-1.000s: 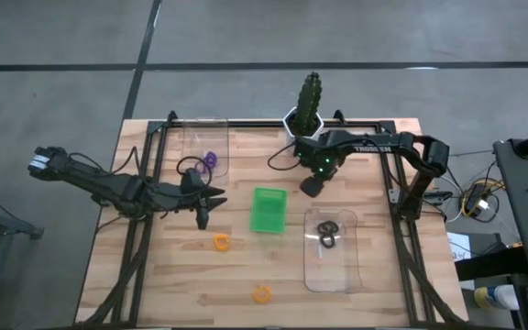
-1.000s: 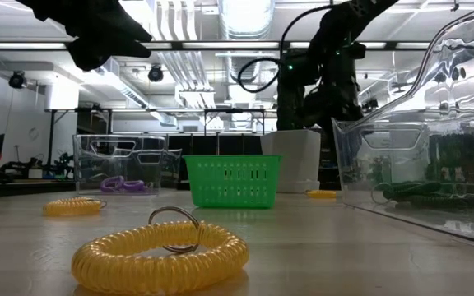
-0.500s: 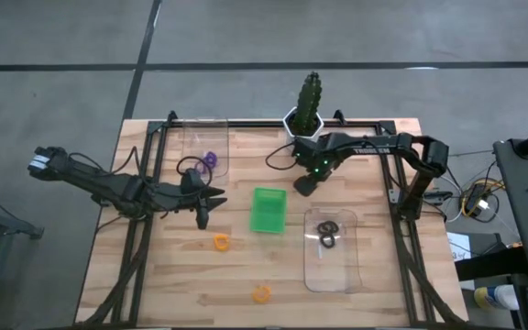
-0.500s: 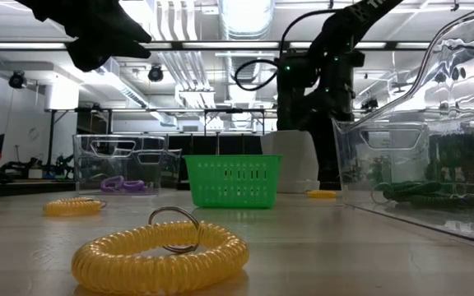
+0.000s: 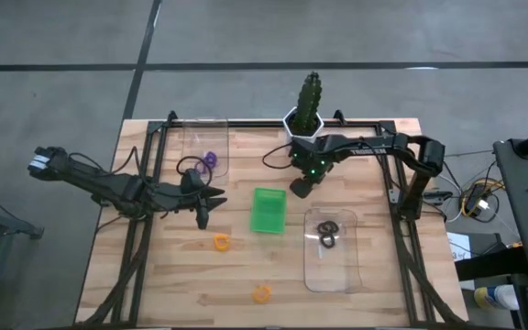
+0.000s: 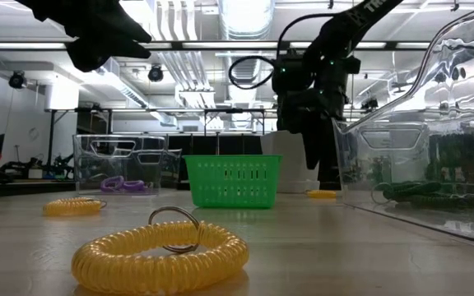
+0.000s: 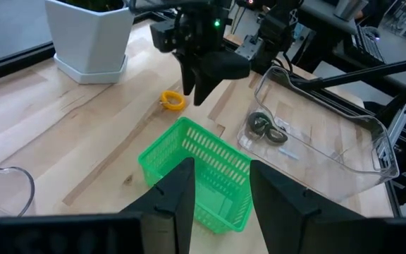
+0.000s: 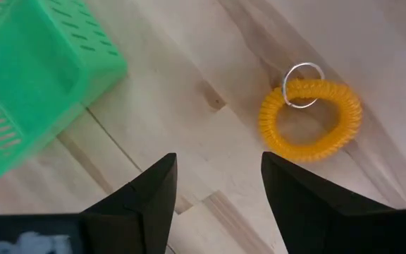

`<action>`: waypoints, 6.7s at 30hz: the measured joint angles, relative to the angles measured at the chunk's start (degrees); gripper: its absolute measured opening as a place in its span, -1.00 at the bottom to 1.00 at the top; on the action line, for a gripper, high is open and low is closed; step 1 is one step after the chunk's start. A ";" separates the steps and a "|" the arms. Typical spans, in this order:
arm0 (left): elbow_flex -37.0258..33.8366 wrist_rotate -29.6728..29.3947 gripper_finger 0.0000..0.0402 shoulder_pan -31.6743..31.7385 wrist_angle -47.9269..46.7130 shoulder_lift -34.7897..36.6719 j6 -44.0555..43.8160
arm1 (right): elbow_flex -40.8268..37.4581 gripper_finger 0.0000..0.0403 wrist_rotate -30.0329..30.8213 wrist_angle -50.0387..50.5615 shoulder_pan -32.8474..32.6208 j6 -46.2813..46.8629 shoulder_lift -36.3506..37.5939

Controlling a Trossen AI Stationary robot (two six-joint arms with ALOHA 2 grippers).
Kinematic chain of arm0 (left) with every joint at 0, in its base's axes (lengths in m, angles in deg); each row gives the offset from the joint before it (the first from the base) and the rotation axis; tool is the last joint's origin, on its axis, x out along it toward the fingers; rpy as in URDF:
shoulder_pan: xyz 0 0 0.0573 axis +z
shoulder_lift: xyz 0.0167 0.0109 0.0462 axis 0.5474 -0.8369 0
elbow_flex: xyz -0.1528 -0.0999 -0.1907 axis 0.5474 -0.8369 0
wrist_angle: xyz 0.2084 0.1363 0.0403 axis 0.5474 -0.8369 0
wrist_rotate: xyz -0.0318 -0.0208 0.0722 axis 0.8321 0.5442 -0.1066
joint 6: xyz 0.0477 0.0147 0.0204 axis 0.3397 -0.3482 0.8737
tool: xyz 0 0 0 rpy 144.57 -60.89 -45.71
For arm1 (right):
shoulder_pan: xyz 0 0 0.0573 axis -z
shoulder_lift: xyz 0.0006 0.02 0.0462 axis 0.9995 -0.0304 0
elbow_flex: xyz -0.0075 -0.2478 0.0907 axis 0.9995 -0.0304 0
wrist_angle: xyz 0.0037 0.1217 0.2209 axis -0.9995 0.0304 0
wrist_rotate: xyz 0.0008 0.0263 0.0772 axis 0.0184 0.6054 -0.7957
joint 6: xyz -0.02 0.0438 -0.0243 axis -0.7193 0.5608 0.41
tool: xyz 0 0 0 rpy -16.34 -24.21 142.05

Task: Sort spring keychains
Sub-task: Put the top orange spring keychain into the green bin

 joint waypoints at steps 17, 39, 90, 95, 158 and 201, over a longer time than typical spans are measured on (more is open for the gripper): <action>0.00 0.00 -0.36 0.00 -0.11 -0.02 0.22 | -0.02 0.00 3.19 -2.43 -0.02 0.72 -3.28; 0.00 0.00 -0.36 0.00 -0.63 -0.02 0.32 | -0.70 0.00 7.62 -3.62 -0.01 4.62 -5.95; 0.00 0.00 -0.36 0.01 -0.90 -0.02 0.28 | 0.22 -0.93 0.92 -0.62 -1.80 4.24 2.54; 0.00 0.00 -0.36 0.02 -0.90 -0.02 0.28 | 0.22 -0.94 -6.73 -0.83 -3.02 2.90 7.98; 0.02 -0.28 -0.36 0.09 -0.69 -0.02 -4.03 | 2.44 -0.94 4.75 -27.60 -19.42 -3.50 22.25; 0.02 6.73 -0.36 -0.80 -16.22 -0.46 -13.49 | 7.93 -0.94 6.10 -16.56 -20.00 -5.95 -4.81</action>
